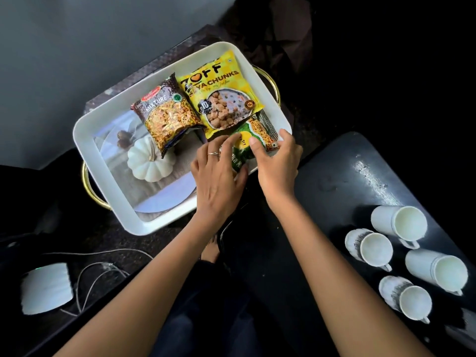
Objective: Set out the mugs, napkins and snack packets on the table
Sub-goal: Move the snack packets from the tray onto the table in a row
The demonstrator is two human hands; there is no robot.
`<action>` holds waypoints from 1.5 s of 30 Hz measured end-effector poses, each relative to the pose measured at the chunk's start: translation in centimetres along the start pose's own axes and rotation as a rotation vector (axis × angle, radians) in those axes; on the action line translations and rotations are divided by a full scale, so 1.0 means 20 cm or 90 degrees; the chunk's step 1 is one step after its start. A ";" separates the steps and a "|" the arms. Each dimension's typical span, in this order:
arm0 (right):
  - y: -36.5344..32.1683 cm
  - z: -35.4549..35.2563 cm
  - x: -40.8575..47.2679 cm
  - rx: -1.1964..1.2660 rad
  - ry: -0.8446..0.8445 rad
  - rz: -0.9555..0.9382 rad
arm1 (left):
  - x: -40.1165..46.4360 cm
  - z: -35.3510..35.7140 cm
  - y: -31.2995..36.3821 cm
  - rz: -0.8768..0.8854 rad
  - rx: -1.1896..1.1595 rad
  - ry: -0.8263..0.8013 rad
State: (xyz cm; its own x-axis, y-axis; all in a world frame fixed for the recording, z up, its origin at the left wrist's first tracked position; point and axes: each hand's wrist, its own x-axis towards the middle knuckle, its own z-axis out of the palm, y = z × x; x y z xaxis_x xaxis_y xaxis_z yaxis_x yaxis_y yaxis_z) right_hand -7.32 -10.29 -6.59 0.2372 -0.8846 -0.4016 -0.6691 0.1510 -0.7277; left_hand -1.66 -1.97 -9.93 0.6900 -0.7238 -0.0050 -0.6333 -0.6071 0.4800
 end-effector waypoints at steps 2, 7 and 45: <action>-0.02 0.00 0.02 0.081 -0.016 0.062 | -0.01 -0.01 0.00 -0.004 -0.010 0.005; -0.04 -0.03 0.01 0.321 -0.050 0.159 | -0.05 -0.03 0.00 -0.003 -0.047 0.005; 0.69 -0.58 -0.88 0.755 0.165 0.376 | -0.57 -0.01 0.55 -0.359 -0.715 -0.534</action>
State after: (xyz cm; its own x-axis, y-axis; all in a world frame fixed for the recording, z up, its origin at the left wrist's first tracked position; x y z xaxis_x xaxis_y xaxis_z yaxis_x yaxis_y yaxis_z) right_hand -28.94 2.37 -3.16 -0.0991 -0.5930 -0.7991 0.4139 0.7057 -0.5751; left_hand -16.44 -0.30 -4.49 0.1041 -0.6962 -0.7103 0.4951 -0.5832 0.6441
